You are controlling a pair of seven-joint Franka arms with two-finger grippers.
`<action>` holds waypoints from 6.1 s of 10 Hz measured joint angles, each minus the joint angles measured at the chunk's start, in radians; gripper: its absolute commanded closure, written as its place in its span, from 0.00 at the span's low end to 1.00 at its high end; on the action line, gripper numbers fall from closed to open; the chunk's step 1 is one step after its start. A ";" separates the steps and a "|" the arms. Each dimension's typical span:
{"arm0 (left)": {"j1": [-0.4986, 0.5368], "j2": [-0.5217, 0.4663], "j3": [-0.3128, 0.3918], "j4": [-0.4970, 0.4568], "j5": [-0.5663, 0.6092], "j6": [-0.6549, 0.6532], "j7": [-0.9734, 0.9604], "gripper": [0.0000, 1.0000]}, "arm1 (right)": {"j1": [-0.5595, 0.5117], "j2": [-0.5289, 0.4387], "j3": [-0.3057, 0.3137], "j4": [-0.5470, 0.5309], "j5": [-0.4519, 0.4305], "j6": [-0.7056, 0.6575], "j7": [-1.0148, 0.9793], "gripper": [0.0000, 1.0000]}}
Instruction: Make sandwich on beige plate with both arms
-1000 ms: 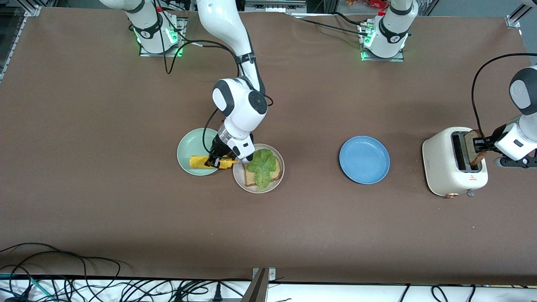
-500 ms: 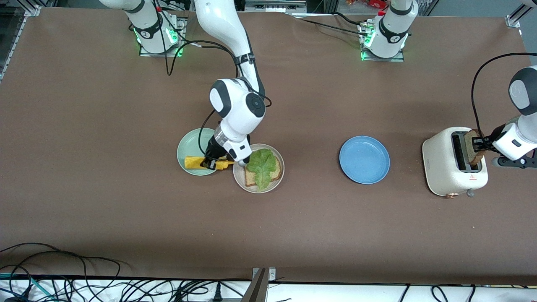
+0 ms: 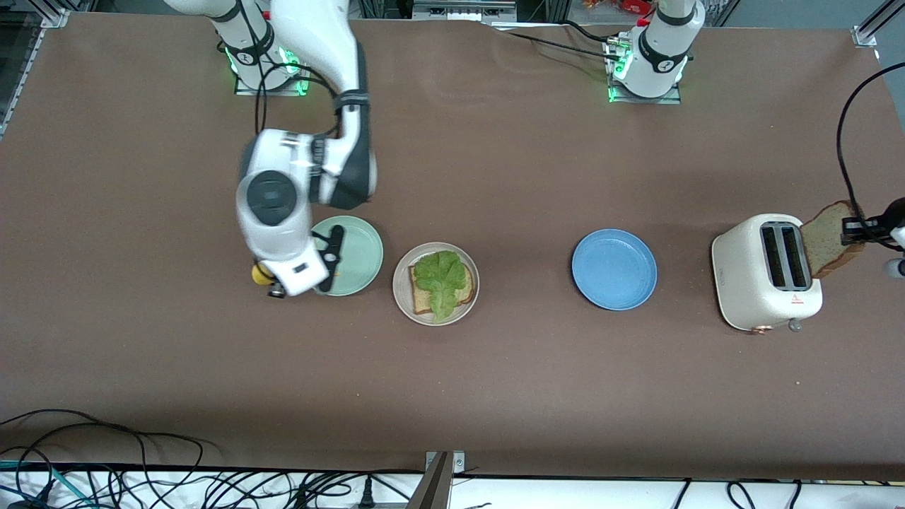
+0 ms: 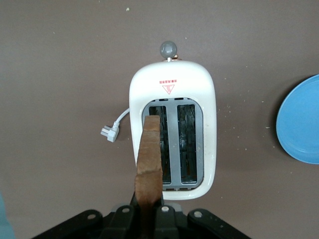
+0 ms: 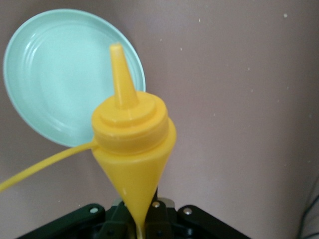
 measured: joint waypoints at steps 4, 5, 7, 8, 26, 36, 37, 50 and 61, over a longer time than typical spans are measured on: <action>-0.047 0.062 -0.006 0.101 -0.499 -0.226 -0.003 1.00 | -0.049 -0.002 -0.170 -0.264 0.336 -0.210 -0.334 1.00; -0.069 0.101 -0.007 0.101 -0.648 -0.239 -0.023 1.00 | -0.080 -0.001 -0.181 -0.315 0.399 -0.283 -0.402 1.00; -0.147 0.208 -0.009 0.103 -0.906 -0.238 -0.049 1.00 | -0.210 0.003 -0.176 -0.389 0.506 -0.465 -0.555 1.00; -0.195 0.255 -0.010 0.106 -0.992 -0.228 -0.051 1.00 | -0.294 0.003 -0.158 -0.412 0.529 -0.554 -0.638 1.00; -0.687 0.531 -0.011 0.090 -1.605 0.514 -0.062 1.00 | -0.758 0.007 0.228 -0.431 0.559 -0.643 -1.186 0.54; -0.695 0.566 0.012 0.082 -1.530 0.516 0.105 0.00 | -0.887 0.007 0.255 -0.383 0.511 -0.647 -1.186 0.00; -0.692 0.566 0.016 0.082 -1.514 0.516 0.107 0.00 | -0.916 0.006 0.254 -0.349 0.482 -0.647 -1.175 0.00; -0.358 0.334 0.027 0.107 -0.345 0.138 -0.256 0.00 | -0.831 -0.032 0.016 0.228 0.388 -0.804 -0.036 0.00; -0.224 0.042 0.038 0.202 -0.163 -0.319 -0.276 0.00 | -0.935 -0.423 0.732 0.502 -0.344 -0.548 1.136 0.00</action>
